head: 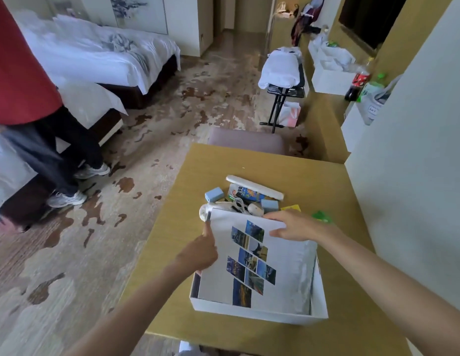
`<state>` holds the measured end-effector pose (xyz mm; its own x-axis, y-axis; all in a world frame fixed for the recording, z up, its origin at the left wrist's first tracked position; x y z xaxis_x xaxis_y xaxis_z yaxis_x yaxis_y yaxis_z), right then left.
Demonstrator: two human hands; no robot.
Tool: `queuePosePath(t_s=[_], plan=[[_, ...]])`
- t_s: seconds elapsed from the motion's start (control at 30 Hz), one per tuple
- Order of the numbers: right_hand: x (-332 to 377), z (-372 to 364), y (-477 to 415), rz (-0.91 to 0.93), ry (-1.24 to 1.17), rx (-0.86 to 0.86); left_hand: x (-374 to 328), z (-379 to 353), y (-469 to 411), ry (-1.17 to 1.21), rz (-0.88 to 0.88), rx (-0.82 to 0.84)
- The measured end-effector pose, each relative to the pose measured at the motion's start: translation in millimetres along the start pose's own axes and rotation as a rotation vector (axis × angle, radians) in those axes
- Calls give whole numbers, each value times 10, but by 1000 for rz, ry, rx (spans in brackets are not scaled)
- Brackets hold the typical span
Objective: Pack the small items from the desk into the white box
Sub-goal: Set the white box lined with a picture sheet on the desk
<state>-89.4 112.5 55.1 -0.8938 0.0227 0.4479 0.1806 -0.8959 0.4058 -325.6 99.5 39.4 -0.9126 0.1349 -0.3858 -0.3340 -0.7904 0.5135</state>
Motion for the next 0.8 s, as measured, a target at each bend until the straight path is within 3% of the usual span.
queuePosePath(t_s=[0.2,0.3,0.4,0.5,0.6,0.8], plan=[[-104,-193,-38,-31,17,3,-91,-61,69,-324,-54,33],[-84,-283,-81,-4,101,-2,-198,-25,44,-542,-114,-103],[-28,-329,-106,46,229,-26,-341,-9,-66,-736,-274,-222],[41,-375,-104,119,396,-68,-394,-149,-240,-863,-454,-176],[76,-539,-69,183,505,-90,-402,-279,-400,-912,-541,-145],[-174,-1020,79,179,561,-75,-345,-443,-641,-853,-514,-46]])
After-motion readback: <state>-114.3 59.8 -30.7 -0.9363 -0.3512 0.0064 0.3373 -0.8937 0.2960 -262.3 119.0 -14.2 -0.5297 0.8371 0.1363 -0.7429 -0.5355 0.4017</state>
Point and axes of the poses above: each hand's wrist, its own y-axis away from the middle knuckle, its own z-axis out of the back of the hand, x = y × z, the point moved 8 cm from there along -y, towards the middle knuckle, and after that the axes turned 6 degrees about -y, right-handed, at the moved point
